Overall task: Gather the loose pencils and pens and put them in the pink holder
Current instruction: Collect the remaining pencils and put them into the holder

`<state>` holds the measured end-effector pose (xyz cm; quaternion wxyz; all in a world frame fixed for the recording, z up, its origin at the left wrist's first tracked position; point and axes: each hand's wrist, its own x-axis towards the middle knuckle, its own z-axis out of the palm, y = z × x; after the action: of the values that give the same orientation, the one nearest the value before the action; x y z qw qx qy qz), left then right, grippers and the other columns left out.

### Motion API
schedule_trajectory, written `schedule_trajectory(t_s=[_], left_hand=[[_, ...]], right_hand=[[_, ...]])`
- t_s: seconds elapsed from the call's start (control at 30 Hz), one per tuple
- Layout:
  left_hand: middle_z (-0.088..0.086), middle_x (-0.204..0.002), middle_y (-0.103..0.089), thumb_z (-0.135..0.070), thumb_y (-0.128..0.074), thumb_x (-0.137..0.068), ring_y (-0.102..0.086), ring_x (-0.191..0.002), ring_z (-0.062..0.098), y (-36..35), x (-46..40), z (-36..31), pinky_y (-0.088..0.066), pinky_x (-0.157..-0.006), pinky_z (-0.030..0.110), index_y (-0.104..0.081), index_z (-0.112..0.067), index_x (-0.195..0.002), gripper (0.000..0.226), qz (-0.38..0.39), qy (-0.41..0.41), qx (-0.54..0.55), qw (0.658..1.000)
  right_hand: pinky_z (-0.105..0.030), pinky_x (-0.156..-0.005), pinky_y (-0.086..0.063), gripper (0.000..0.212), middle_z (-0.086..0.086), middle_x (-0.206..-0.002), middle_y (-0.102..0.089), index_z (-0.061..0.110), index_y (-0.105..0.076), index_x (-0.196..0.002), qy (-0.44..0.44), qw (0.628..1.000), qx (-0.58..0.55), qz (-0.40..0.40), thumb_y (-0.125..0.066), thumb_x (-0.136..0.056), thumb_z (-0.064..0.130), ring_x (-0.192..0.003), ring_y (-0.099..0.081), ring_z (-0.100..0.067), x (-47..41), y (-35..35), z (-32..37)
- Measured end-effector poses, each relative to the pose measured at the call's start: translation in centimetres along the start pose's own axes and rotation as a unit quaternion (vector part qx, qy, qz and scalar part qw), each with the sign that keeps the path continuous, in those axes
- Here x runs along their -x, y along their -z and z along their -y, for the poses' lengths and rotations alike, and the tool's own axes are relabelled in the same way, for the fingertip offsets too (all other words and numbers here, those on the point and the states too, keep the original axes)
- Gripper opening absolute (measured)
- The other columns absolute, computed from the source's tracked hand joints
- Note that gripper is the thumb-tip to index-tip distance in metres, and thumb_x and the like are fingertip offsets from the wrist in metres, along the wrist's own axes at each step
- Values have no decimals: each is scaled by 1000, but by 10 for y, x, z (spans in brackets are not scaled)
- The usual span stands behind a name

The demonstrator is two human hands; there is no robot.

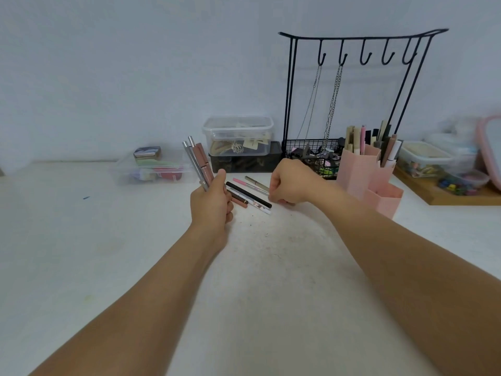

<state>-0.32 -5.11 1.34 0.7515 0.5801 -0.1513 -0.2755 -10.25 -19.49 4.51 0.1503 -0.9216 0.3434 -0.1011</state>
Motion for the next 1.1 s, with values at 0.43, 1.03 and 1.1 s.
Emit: schedule_trajectory(t_s=[0.43, 1.03, 1.1], left_hand=[[-12, -42, -38, -46, -64, -96, -32, -38, 5, -1, 2, 0, -25, -41, 21, -60, -15, -85, 33, 53, -6, -20, 998], [2, -54, -50, -31, -53, -104, -38, -45, 10, 0, -1, 7, -25, -37, 20, -57, -12, -89, 25, 99, -26, -13, 995], [0, -55, -49, -32, -51, -105, -36, -44, 9, 0, -1, 7, -24, -37, 21, -57, -14, -89, 26, 89, -35, -5, 995]], right_hand=[[-26, -54, -51, 22, -12, -64, -67, -3, -73, -72, -17, 969, -237, 66, -69, -88, 11, -53, -55, -19, 8, 16, 6], [-21, -48, -47, 9, -15, -70, -74, -2, -73, -79, 68, 942, -310, 106, -76, -83, 5, -51, -61, -11, 20, 3, 47], [-21, -50, -47, 10, -11, -74, -74, 2, -75, -85, 59, 941, -319, 101, -79, -82, 10, -56, -62, -11, 20, 8, 43]])
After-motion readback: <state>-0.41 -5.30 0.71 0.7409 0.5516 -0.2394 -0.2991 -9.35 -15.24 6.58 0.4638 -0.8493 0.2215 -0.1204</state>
